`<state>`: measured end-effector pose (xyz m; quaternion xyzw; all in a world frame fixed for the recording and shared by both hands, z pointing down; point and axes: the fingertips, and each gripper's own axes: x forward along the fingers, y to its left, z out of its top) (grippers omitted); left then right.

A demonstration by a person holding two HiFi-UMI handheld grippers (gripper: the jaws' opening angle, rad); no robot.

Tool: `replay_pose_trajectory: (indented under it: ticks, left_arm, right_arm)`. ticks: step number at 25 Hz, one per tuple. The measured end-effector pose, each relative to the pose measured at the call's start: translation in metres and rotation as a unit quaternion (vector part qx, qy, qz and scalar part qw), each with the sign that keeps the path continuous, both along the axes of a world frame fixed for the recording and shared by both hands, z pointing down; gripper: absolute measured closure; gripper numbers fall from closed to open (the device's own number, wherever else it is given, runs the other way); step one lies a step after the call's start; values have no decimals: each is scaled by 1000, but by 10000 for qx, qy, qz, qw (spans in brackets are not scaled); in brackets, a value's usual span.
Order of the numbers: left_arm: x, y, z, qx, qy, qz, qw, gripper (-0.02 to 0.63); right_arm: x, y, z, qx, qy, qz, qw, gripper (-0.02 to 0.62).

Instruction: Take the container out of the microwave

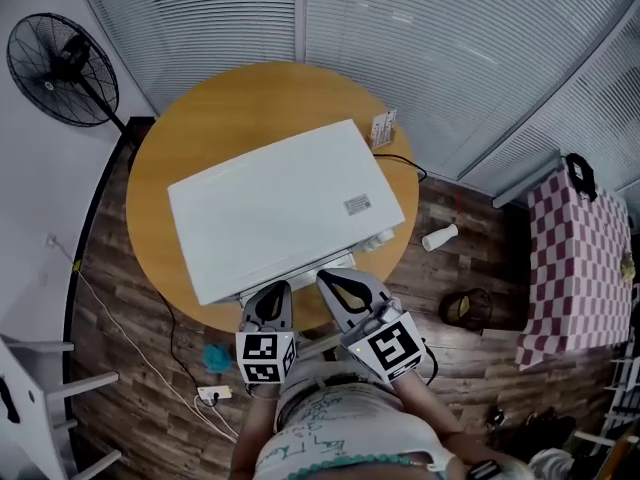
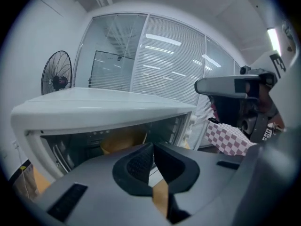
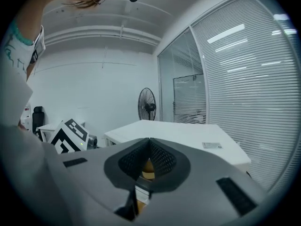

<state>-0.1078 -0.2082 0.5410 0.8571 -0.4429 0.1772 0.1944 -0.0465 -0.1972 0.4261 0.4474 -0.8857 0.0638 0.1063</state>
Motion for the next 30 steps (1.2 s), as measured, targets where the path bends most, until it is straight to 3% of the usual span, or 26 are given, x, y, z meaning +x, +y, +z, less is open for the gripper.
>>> replay_pose_trajectory:
  ticks: [4, 11, 17, 22, 30]
  left_arm:
    - [1, -8, 16, 0, -218, 72, 9997, 591]
    - [3, -26, 42, 159, -1039, 201, 9943, 588]
    - [5, -44, 53, 411, -1665, 303, 9847, 512]
    - [12, -53, 65, 473, -2002, 422, 9777, 462]
    - [22, -68, 81, 461, -2369, 551, 9689, 460]
  right_arm:
    - [10, -1, 3, -48, 33, 231, 9997, 603]
    - [35, 2, 10, -196, 146, 689, 9973, 603]
    - [59, 8, 14, -283, 216, 1082, 9935, 603]
    - [77, 13, 16, -272, 238, 1378, 9898, 603]
    - [92, 18, 18, -383, 273, 1599, 9860, 603]
